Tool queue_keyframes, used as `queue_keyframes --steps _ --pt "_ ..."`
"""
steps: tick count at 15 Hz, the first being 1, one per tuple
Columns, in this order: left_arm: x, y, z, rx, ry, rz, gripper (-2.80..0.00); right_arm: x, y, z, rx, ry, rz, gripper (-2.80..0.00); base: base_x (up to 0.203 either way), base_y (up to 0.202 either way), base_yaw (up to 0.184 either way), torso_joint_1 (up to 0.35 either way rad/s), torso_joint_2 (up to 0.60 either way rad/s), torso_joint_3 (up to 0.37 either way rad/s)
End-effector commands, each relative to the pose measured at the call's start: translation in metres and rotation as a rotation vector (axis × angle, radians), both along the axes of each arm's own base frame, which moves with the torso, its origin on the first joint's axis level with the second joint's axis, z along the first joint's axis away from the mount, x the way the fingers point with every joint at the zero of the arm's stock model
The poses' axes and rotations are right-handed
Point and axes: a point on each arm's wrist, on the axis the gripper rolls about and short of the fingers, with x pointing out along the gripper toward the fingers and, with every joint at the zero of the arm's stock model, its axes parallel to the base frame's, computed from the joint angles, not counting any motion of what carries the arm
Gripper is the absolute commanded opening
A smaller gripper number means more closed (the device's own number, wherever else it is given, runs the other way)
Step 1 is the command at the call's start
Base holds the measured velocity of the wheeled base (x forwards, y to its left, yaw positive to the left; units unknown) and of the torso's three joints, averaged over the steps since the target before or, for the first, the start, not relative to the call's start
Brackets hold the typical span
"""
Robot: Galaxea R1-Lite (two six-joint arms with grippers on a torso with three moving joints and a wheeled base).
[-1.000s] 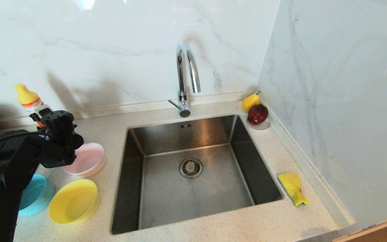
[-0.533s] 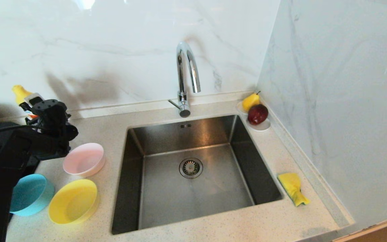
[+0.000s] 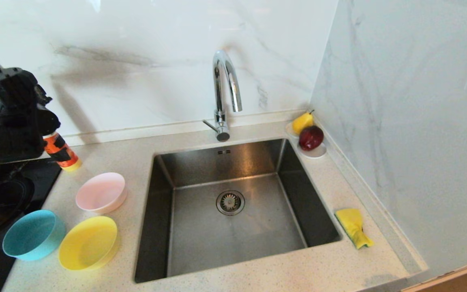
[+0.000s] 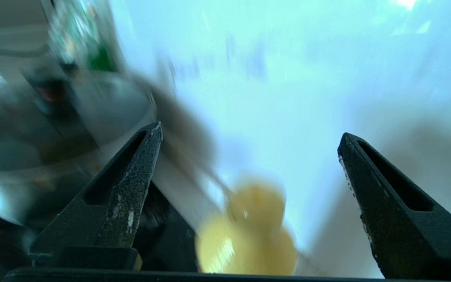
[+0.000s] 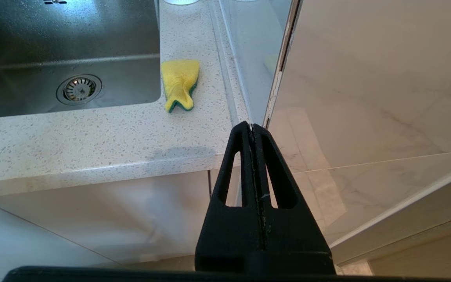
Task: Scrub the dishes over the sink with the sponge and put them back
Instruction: Turn on the faucet
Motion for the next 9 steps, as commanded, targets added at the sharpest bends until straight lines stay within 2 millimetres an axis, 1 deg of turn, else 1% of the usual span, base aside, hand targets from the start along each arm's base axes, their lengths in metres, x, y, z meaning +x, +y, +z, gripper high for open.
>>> queue_keyframes --steps 1,4,6,9 --pt "-0.049 -0.013 0.061 0.016 -0.053 -0.003 -2.8 0.0 0.0 0.0 0.0 -0.001 0.001 -2.8 0.0 0.0 0.0 0.0 0.0 0.0" --pt "-0.096 -0.028 0.103 0.034 -0.03 -0.074 -2.8 0.0 0.0 0.0 0.0 -0.002 0.001 -2.8 0.0 0.0 0.0 0.0 0.0 0.0" --pt "-0.128 -0.039 0.123 0.037 0.018 -0.143 -2.8 0.0 0.0 0.0 0.0 -0.001 0.001 -2.8 0.0 0.0 0.0 0.0 0.0 0.0" --pt "-0.189 -0.062 0.147 0.025 0.118 -0.32 -2.8 0.0 0.0 0.0 0.0 -0.001 0.001 -2.8 0.0 0.0 0.0 0.0 0.0 0.0"
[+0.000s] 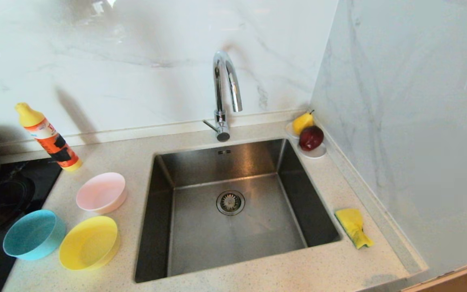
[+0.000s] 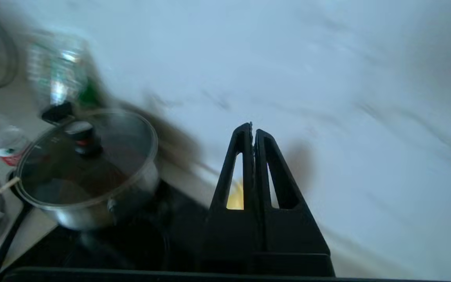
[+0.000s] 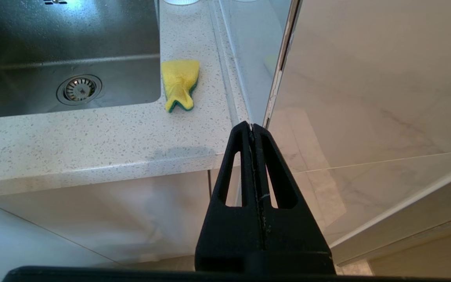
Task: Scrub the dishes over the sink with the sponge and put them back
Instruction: Turn on the faucet
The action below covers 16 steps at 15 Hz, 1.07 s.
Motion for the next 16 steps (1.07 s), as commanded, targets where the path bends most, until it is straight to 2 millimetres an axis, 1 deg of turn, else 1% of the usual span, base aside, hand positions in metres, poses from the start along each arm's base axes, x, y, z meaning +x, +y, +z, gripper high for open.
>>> queue_keyframes --steps 1,3,4,6,7,8,9,10,12,14,16 --pt "-0.07 -0.023 0.029 0.004 0.02 -0.131 -2.8 0.0 0.0 0.0 0.0 -0.002 0.001 -2.8 0.0 0.0 0.0 0.0 0.0 0.0" --pt "-0.11 -0.037 0.027 -0.001 0.062 -0.263 -2.8 0.0 0.0 0.0 -0.001 -0.001 -0.001 -2.8 0.0 0.0 0.0 0.0 0.0 0.0" --pt "-0.127 -0.044 0.022 0.0 0.083 -0.357 -2.8 0.0 0.0 0.0 0.001 -0.001 0.001 -2.8 0.0 0.0 0.0 0.0 0.0 0.0" --pt "-0.156 -0.057 -0.001 -0.026 0.166 -0.582 -2.8 0.0 0.0 0.0 0.001 -0.002 0.001 -2.8 0.0 0.0 0.0 0.0 0.0 0.0" --pt "-0.166 -0.063 -0.016 -0.062 0.223 -0.699 -2.8 0.0 0.0 0.0 -0.001 -0.001 0.001 -2.8 0.0 0.0 0.0 0.0 0.0 0.0" --pt "-0.169 -0.066 -0.03 -0.115 0.272 -0.813 -2.8 0.0 0.0 0.0 -0.001 -0.001 0.001 -2.8 0.0 0.0 0.0 0.0 0.0 0.0" --pt "-0.169 -0.068 -0.039 -0.179 0.297 -0.901 -2.8 0.0 0.0 0.0 -0.001 -0.001 0.001 -2.8 0.0 0.0 0.0 0.0 0.0 0.0" --pt "-0.163 -0.067 -0.045 -0.235 0.314 -0.941 -2.8 0.0 0.0 0.0 0.0 -0.001 0.001 -2.8 0.0 0.0 0.0 0.0 0.0 0.0" --pt "-0.137 -0.064 -0.055 -0.303 0.37 -1.001 -2.8 0.0 0.0 0.0 0.001 -0.001 0.001 -2.8 0.0 0.0 0.0 0.0 0.0 0.0" --pt "-0.109 -0.071 -0.065 -0.346 0.428 -1.113 -2.8 0.0 0.0 0.0 0.001 -0.001 0.001 -2.8 0.0 0.0 0.0 0.0 0.0 0.0" --pt "-0.077 -0.078 -0.079 -0.376 0.472 -1.173 -2.8 0.0 0.0 0.0 0.001 -0.001 0.001 -2.8 0.0 0.0 0.0 0.0 0.0 0.0"
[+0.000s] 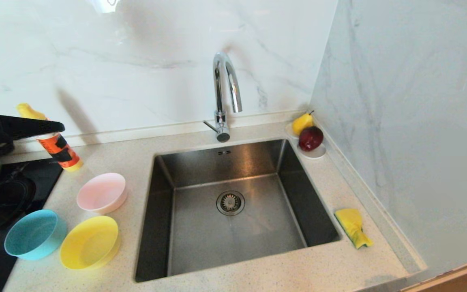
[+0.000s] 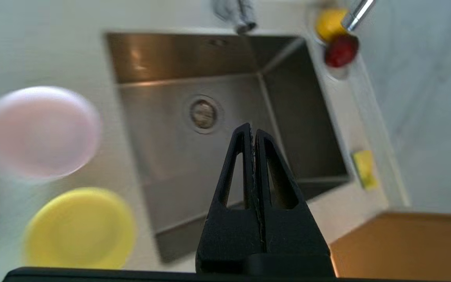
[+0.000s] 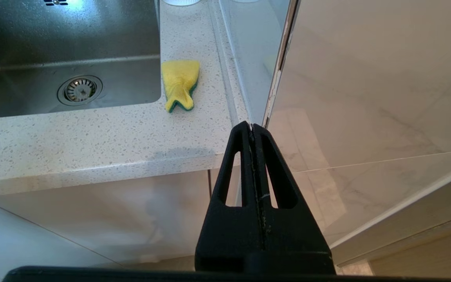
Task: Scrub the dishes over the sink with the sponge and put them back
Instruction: Turn on the faucet
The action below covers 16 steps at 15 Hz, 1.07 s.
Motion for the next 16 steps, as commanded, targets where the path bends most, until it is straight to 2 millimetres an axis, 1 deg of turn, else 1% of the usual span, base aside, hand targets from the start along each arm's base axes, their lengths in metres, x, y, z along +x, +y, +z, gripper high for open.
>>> queue_keyframes --steps 1,3,5,7,9,11,16 --pt "0.051 -0.007 -0.026 -0.025 0.094 -0.066 -2.8 0.0 0.0 0.0 0.0 -0.001 -0.001 -2.8 0.0 0.0 0.0 0.0 0.0 0.0" --pt "0.085 -0.016 -0.039 -0.03 0.086 -0.104 -2.8 0.0 0.0 0.0 -0.001 -0.001 0.001 -2.8 0.0 0.0 0.0 0.0 0.0 0.0" --pt "0.11 -0.021 -0.042 -0.03 0.072 -0.118 -2.8 0.0 0.0 0.0 -0.001 -0.001 0.001 -2.8 0.0 0.0 0.0 0.0 0.0 0.0" --pt "0.128 -0.024 -0.051 -0.032 0.09 -0.13 -2.8 0.0 0.0 0.0 -0.001 -0.002 0.001 -2.8 0.0 0.0 0.0 0.0 0.0 0.0" --pt "0.147 -0.027 -0.066 -0.031 0.117 -0.14 -2.8 0.0 0.0 0.0 -0.001 -0.001 0.001 -2.8 0.0 0.0 0.0 0.0 0.0 0.0" --pt "0.165 -0.031 -0.079 -0.03 0.105 -0.152 -2.8 0.0 0.0 0.0 -0.001 -0.002 0.001 -2.8 0.0 0.0 0.0 0.0 0.0 0.0" --pt "0.197 -0.056 -0.107 -0.054 0.087 -0.207 -2.8 0.0 0.0 0.0 -0.001 -0.003 0.0 -2.8 0.0 0.0 0.0 0.0 0.0 0.0"
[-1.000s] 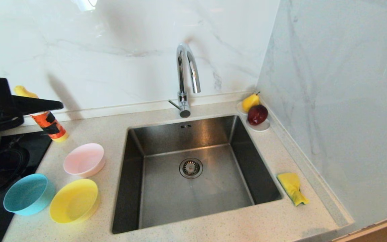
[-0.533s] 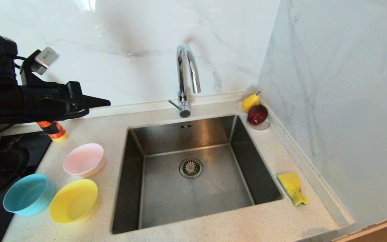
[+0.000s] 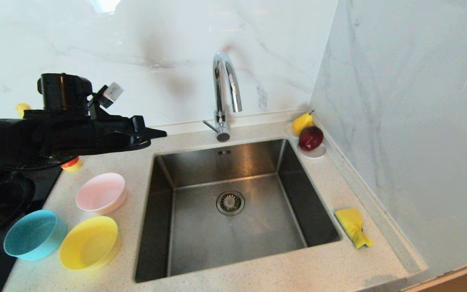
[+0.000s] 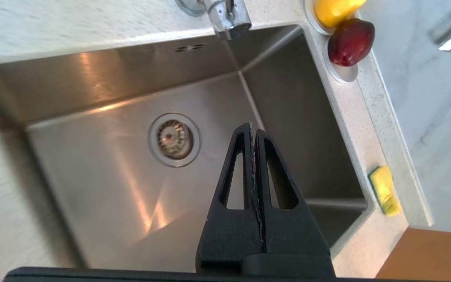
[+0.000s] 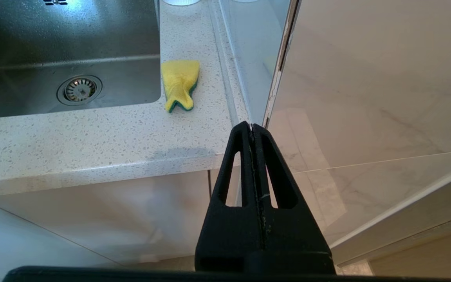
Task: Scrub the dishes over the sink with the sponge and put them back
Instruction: Turn on the faucet
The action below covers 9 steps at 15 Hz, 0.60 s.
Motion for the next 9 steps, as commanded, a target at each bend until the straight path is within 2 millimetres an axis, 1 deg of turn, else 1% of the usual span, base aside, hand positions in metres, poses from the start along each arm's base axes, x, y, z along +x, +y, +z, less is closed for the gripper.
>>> queue_keyframes --steps 1,3,7,9 --pt "0.021 -0.01 -0.026 -0.01 0.036 -0.019 -2.8 0.0 0.0 0.0 -0.001 -0.001 0.0 -2.8 0.0 0.0 0.0 0.0 0.0 0.0" --pt "0.032 -0.013 -0.035 -0.031 0.02 -0.018 -2.8 0.0 0.0 0.0 -0.001 -0.001 0.001 -2.8 0.0 0.0 0.0 0.0 0.0 0.0" --pt "0.046 -0.023 -0.033 -0.074 -0.038 -0.015 -2.8 0.0 0.0 0.0 0.001 -0.001 0.001 -2.8 0.0 0.0 0.0 0.0 0.0 0.0" --pt "0.053 -0.033 -0.036 -0.067 -0.043 0.004 -2.8 0.0 0.0 0.0 0.001 -0.001 0.001 -2.8 0.0 0.0 0.0 0.0 0.0 0.0"
